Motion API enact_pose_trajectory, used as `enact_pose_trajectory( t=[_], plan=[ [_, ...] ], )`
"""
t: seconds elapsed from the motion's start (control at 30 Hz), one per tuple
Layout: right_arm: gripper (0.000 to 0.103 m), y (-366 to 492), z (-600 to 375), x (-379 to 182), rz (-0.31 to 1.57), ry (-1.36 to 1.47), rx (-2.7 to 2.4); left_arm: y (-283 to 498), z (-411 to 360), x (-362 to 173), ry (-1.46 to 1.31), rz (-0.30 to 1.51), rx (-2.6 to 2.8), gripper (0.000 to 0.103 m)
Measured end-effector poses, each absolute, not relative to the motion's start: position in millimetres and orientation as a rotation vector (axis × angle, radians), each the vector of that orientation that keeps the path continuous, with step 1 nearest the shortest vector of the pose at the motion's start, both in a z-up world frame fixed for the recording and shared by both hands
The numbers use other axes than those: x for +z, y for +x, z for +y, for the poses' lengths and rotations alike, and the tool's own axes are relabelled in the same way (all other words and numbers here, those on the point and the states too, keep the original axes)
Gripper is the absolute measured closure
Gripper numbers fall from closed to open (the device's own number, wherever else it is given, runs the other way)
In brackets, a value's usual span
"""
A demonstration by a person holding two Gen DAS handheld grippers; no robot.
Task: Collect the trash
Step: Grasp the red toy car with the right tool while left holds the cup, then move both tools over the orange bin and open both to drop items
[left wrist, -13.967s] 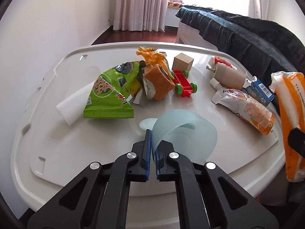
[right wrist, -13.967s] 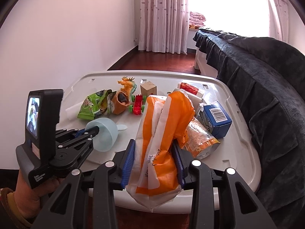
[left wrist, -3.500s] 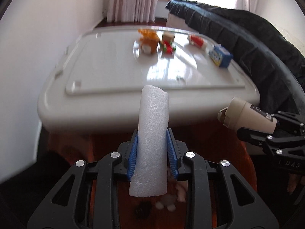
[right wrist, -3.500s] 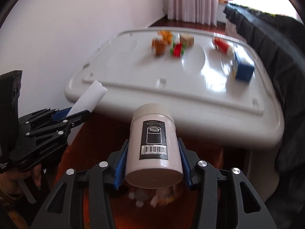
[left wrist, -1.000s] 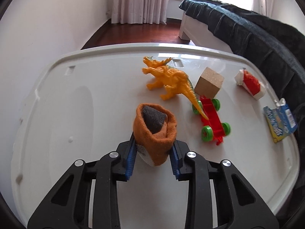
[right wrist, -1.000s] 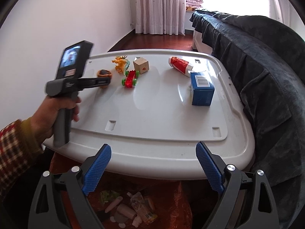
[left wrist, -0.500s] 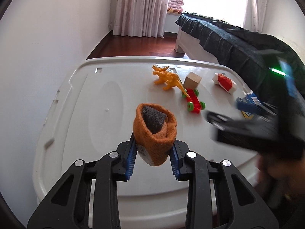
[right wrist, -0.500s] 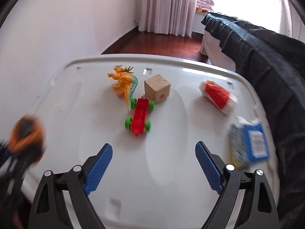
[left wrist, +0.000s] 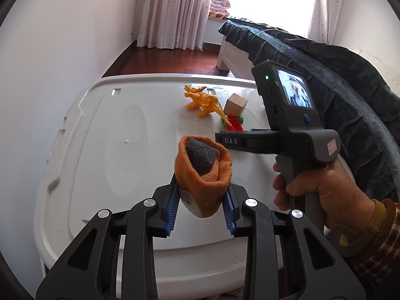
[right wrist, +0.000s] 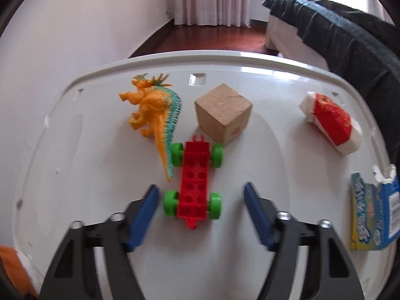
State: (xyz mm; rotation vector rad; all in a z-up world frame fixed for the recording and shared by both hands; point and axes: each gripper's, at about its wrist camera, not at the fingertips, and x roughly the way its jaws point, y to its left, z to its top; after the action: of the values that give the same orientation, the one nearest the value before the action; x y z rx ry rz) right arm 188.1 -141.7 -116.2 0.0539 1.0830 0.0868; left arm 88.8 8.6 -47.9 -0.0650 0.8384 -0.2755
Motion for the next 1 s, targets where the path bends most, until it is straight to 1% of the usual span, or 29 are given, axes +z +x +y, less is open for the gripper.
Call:
enact_pose_trajectory(
  t=[0.1,0.2,0.43,0.67,0.83,1.0],
  plan=[
    [0.065,188,-138,-113,1.086,0.032,0.113,88,7,-48,-0.074,0.841,-0.282,0.073],
    [0.065,185,-142,-111,1.100,0.047,0.130,86,7,-47,-0.075,0.839,-0.287,0.073],
    [0.065,169,-146,-108,1.070,-0.005,0.154,86,7,-47,-0.080,0.840,-0.289,0.073],
    [0.065,144,-152,-87,1.029,-0.004,0.158,80,2,-46,-0.070,0.841,-0.301,0.073],
    [0.065,100,-154,-54,0.995,0.008,0.182,58,-5,-38,-0.059,0.829,-0.320,0.073],
    [0.065,29,-154,-31,0.983,-0.013,0.227,13,-2,-38,-0.077,0.848,-0.334,0.073]
  ],
)
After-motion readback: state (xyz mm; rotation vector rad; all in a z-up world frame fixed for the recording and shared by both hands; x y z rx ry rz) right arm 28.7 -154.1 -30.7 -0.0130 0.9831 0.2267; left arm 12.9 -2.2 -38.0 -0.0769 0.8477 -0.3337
